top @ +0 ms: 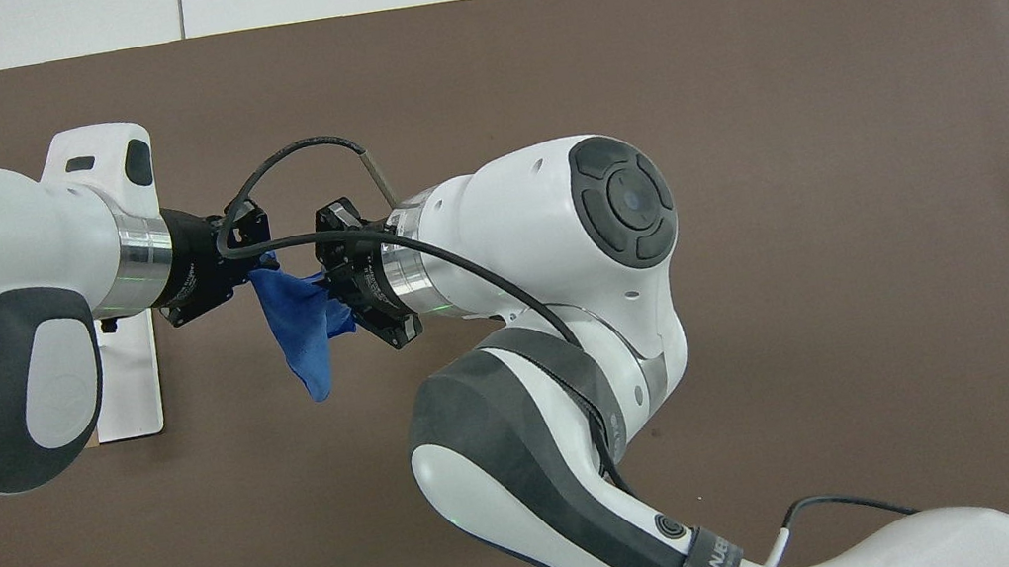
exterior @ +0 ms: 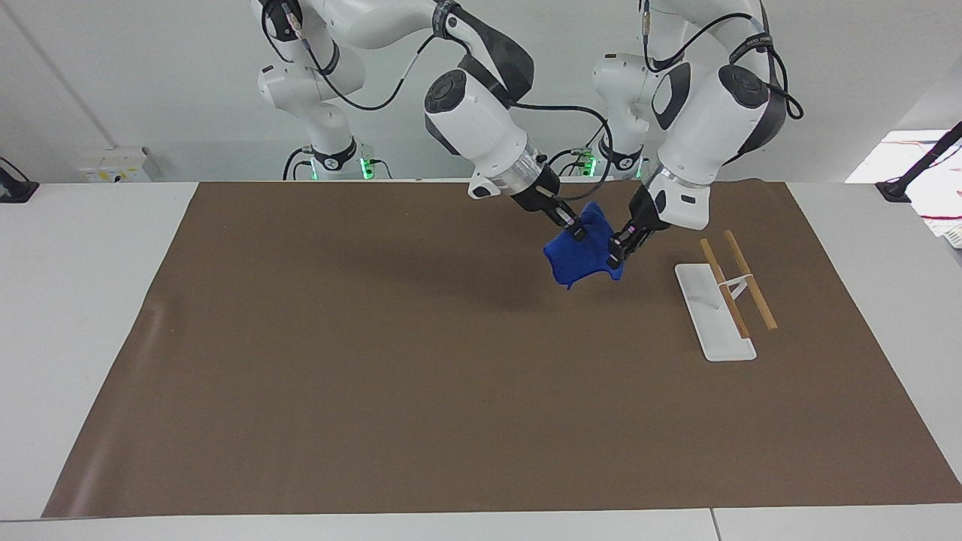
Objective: Right arm passes towel to left arm to hang
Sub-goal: 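Grasp the towel with the left gripper while the right gripper releases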
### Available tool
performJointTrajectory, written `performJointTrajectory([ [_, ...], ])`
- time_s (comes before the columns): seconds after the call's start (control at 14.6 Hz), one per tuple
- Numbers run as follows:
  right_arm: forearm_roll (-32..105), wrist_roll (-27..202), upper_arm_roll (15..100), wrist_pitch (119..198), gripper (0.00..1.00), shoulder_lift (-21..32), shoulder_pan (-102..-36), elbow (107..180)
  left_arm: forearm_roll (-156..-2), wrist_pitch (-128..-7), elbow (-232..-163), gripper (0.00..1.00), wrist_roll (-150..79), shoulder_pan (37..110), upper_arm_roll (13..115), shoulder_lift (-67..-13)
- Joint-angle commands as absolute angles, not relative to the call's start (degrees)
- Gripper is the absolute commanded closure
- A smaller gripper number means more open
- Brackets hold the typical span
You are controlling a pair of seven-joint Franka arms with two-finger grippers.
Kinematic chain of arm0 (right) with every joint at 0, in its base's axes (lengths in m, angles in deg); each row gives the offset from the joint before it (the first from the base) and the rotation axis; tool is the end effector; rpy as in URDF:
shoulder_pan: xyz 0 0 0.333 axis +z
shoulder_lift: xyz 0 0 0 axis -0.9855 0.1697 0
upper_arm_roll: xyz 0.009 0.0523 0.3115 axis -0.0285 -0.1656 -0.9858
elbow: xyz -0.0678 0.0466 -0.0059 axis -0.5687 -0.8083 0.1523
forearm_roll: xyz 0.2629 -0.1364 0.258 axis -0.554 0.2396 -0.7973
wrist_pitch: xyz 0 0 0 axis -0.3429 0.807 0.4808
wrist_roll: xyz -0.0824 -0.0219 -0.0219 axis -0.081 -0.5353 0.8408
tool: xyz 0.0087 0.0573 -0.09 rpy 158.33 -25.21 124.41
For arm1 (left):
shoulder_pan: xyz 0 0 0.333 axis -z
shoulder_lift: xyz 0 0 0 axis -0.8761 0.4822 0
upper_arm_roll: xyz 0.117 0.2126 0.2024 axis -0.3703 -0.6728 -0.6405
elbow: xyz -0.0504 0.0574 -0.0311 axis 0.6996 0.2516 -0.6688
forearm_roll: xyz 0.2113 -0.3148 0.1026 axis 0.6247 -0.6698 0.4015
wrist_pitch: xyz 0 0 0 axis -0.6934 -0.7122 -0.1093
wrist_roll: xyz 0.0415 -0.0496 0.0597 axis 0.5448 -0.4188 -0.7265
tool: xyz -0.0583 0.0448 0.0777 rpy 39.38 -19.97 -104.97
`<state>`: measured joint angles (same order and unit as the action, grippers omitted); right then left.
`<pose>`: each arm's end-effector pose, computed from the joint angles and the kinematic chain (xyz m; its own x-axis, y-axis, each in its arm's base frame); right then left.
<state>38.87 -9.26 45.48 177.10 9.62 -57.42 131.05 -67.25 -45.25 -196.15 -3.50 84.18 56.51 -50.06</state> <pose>0.5314 0.4479 0.5059 0.4495 -0.7136 -0.5373 -0.8891 -0.2995 -0.3460 0.5398 -0.1996 0.5128 0.8344 0.5451 -0.0817 0.5474 -0.8022 0.2384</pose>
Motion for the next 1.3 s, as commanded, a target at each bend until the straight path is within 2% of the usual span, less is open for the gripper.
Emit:
performJointTrajectory([
  [0.0,37.53,-9.24,45.36,178.11,1.0,8.6,-57.64,132.55,-67.83,-46.38,-196.99,1.0,-2.01,85.08,55.81,-51.14],
  [0.14,37.53,-9.33,45.36,178.11,1.0,8.6,-57.73,132.55,-67.83,-46.46,-196.64,1.0,-2.09,84.99,55.63,-51.23],
  [0.21,37.53,-9.33,45.44,178.11,0.7,8.6,-57.73,132.37,-67.65,-46.46,-196.12,1.0,-2.18,84.99,55.63,-51.23],
  [0.27,38.4,-9.07,45.44,178.02,0.04,8.69,-57.73,132.11,-67.22,-46.46,-196.02,1.0,-2.18,84.81,55.55,-51.23],
  [0.34,39.45,-8.19,45.7,177.15,0.0,8.69,-58.25,131.41,-67.04,-46.46,-196.02,1.0,-2.18,84.47,55.46,-51.23],
  [0.62,51.04,1.27,45.71,172.15,0.0,7.73,-61.94,130.35,-62.13,-47.17,-196.11,1.0,-2.01,81.22,55.11,-51.23],
  [1.03,60.28,45.53,46.06,154.31,0.0,6.32,-74.5,130.09,-61.67,-49.36,-196.9,1.0,-2.1,70.77,55.11,-51.23],
  [1.23,68.36,53.33,45.97,151.4,0.0,5.79,-78.73,130.35,-61.67,-51.82,-199.0,1.0,-1.92,65.23,55.11,-51.93],
])
